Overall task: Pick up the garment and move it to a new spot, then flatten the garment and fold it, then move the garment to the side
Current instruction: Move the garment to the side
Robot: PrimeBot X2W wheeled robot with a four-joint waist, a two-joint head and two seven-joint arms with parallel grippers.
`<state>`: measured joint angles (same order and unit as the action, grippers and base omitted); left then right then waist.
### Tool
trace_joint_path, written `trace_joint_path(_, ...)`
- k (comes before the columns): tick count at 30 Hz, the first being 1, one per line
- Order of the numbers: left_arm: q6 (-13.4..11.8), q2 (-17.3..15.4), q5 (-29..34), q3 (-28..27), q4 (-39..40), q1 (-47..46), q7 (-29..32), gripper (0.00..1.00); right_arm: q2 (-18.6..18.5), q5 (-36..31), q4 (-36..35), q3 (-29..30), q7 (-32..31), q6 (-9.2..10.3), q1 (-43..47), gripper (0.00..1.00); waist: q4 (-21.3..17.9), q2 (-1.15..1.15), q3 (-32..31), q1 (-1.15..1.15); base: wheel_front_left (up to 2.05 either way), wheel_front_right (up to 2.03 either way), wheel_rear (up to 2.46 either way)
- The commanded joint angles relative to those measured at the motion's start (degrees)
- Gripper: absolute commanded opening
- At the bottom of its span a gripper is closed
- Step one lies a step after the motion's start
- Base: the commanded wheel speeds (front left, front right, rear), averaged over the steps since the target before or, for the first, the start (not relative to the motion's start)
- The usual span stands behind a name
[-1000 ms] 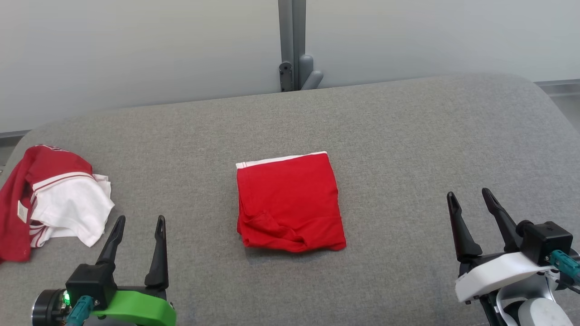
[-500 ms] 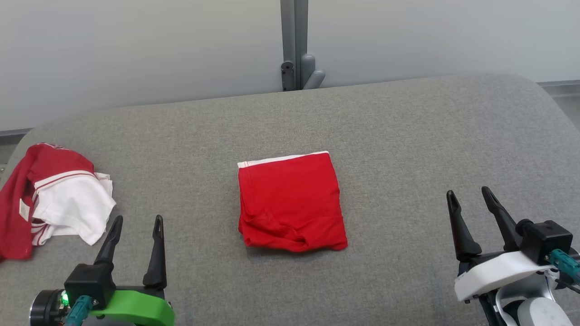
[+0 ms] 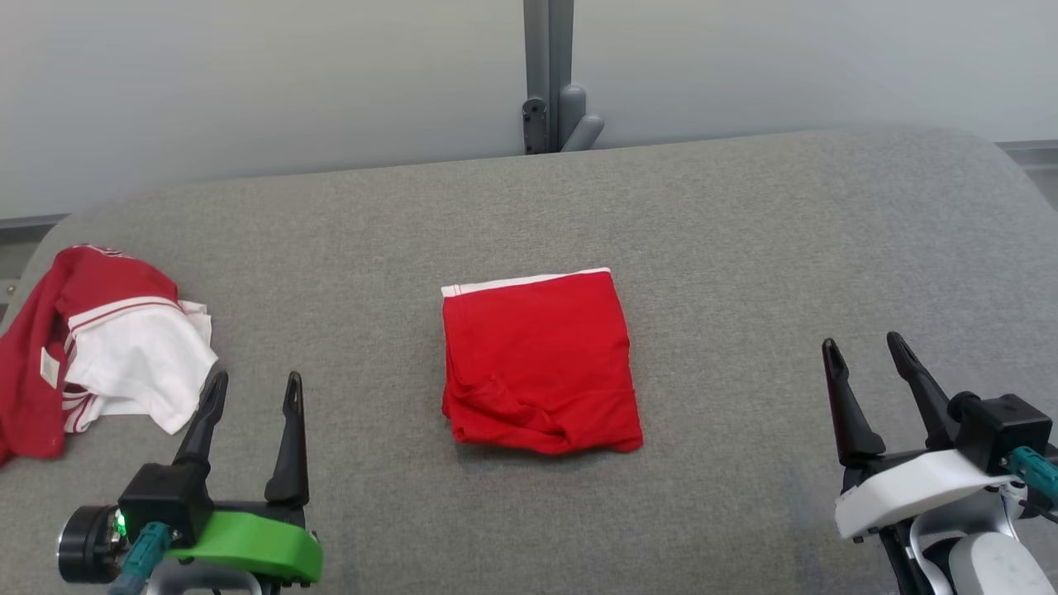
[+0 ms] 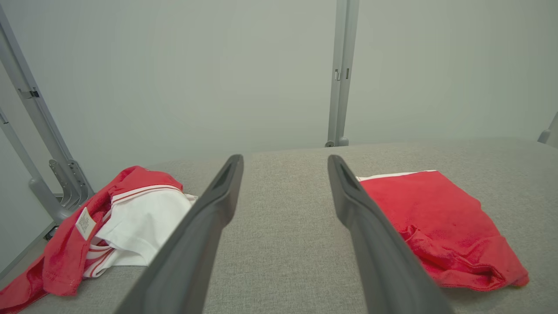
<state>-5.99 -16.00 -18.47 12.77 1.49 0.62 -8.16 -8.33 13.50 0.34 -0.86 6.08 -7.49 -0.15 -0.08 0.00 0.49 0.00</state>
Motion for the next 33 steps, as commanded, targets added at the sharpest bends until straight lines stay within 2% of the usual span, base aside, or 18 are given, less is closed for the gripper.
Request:
trace_joint_path(1, 0.2, -0.18, -0.17, -0.06, 0.13, -1.38, -0.29, 1.0, -0.31, 0.09, 0.23, 0.11, 0.01, 0.0, -0.94, 1.0, 1.25, 0.0, 1.27, 0.0, 0.0, 0.0, 0.0)
trace_joint_path(7, 1.56, 0.97, 0.49, 1.67, -0.81, -6.62, -1.5, 1.0, -1.32, 0.98, 3.72, -0.13, 0.56, 0.0, -3.97, 1.0, 7.0, 0.0, 5.65, 0.0, 0.0, 0.0, 0.0)
trace_joint_path(15, 3.42, 3.47, 0.8, 4.04, -3.78, -13.38, -3.84, 1.0, -2.71, 3.41, 14.48, -4.17, 1.24, 0.0, -10.9, 1.0, 13.96, 0.0, 11.77, 0.0, 0.0, 0.0, 0.0)
trace_joint_path(19, 3.77, 4.39, 0.57, 4.4, -5.49, -14.99, -4.94, 1.0, -2.65, 5.35, 20.12, -7.82, 1.57, 0.0, -14.46, 1.0, 15.74, 0.0, 13.8, 0.0, 0.0, 0.0, 0.0)
trace_joint_path(27, 4.26, 5.39, 0.48, 4.65, -7.88, -16.68, -6.2, 1.0, -2.86, 10.71, 30.39, -14.36, -1.15, 0.0, -20.21, 1.0, 16.37, 0.0, 15.44, 0.0, 0.0, 0.0, 0.0)
trace_joint_path(28, 4.32, 5.42, 0.52, 4.65, -8.06, -16.9, -6.25, 1.0, -2.9, 11.56, 31.25, -15.22, -1.73, 0.0, -20.5, 0.52, 16.3, 0.0, 15.52, 0.0, 0.0, 0.0, 0.0)
trace_joint_path(29, 4.36, 5.44, 0.53, 4.67, -8.22, -17.11, -6.38, 1.0, -3.06, 12.17, 31.85, -16.16, -2.05, 0.0, -20.83, 0.23, 16.18, 0.0, 15.6, 0.0, 0.0, 0.0, 0.0)
trace_joint_path(30, 4.45, 5.45, 0.54, 4.65, -8.38, -17.26, -6.46, 1.0, -3.39, 12.86, 32.34, -16.89, -2.09, 0.0, -21.2, 0.0, 16.03, 0.0, 15.63, 0.0, 0.0, 0.0, 0.0)
trace_joint_path(33, 4.61, 5.51, 0.68, 4.69, -8.74, -17.59, -6.59, 1.0, -5.06, 13.71, 32.28, -19.01, -1.21, 0.06, -22.07, 0.0, 15.33, 0.0, 15.63, 0.0, 0.0, 0.0, 0.0)
